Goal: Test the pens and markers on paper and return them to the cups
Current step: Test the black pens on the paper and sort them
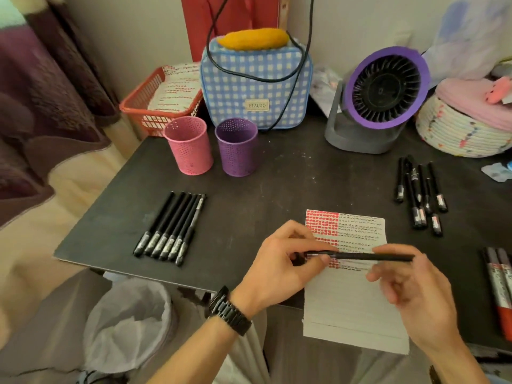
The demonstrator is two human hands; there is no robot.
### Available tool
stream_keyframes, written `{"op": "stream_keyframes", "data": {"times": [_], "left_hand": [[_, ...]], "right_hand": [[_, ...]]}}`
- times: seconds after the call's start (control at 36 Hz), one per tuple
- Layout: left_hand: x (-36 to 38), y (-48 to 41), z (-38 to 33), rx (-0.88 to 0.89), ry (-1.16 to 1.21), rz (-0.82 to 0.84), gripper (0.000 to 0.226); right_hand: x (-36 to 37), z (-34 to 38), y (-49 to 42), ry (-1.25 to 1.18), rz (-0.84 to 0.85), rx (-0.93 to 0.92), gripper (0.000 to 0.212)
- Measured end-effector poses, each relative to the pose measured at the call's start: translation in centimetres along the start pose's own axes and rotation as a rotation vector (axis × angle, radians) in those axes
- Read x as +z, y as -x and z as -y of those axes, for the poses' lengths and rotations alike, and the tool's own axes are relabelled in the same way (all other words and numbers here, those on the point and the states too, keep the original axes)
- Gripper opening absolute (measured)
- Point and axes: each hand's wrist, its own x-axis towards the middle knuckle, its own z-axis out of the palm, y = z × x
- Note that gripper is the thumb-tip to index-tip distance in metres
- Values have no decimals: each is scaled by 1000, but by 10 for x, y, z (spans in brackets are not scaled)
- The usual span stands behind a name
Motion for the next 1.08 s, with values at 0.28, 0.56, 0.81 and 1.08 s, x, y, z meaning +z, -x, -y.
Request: {"op": "stream_keyframes", "data": {"times": [0.28, 0.56, 0.81, 1.08], "left_hand": [[-140, 80, 17, -207, 174, -538, 20], [-211, 107, 74, -603, -640, -708, 23], [-194, 103, 79, -607, -896, -639, 39], [-189, 92, 76, -632, -823, -622, 27]], "right_hand": [[13, 32, -9, 177, 19, 94, 79], [154, -4, 1, 709, 276, -252, 42], [189, -54, -12, 1249, 371, -166, 88], [186, -58, -9, 1302, 386, -192, 79]]}}
